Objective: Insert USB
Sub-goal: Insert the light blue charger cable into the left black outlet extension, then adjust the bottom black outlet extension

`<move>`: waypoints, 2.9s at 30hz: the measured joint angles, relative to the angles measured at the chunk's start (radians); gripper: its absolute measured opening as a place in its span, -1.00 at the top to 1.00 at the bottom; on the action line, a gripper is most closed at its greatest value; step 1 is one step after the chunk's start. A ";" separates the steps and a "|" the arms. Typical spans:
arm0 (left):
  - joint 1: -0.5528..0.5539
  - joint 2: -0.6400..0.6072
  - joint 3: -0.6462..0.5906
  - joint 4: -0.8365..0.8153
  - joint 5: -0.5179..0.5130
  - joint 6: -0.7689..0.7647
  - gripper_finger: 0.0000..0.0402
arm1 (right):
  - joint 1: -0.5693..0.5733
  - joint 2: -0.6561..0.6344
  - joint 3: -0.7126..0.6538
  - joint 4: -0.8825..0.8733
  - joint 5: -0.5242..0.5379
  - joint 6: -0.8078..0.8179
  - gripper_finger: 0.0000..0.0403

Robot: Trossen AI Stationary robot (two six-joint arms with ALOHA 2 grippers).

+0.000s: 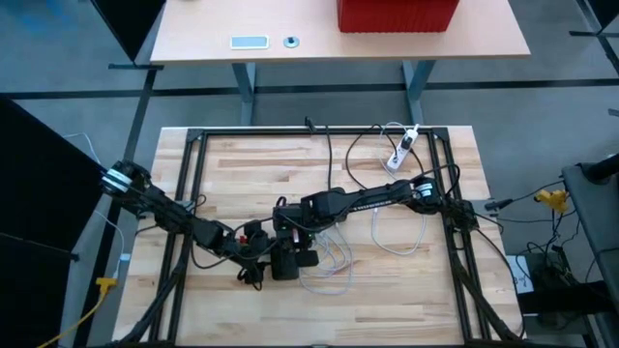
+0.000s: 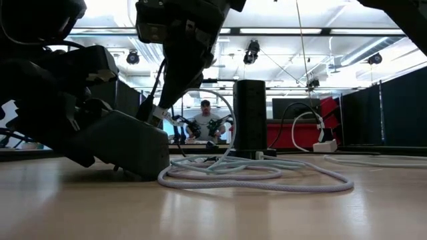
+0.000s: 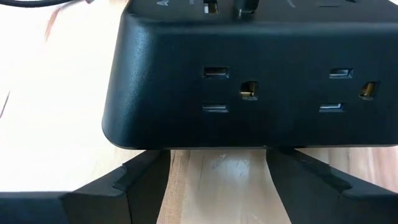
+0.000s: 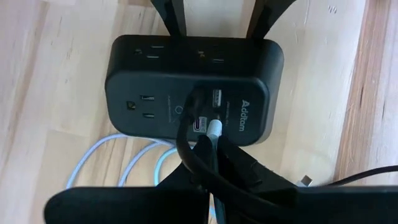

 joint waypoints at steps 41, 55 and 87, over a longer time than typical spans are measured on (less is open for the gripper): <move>-0.001 -0.027 0.010 -0.025 -0.005 -0.002 -0.18 | 0.002 0.001 -0.034 0.052 -0.013 -0.052 1.00; 0.014 -0.038 0.032 -0.094 -0.049 0.024 -0.05 | 0.000 0.000 -0.090 0.134 -0.035 -0.071 1.00; 0.019 -0.054 0.058 -0.234 -0.008 -0.019 0.14 | 0.009 -0.092 0.090 -0.455 -0.033 -0.050 -0.08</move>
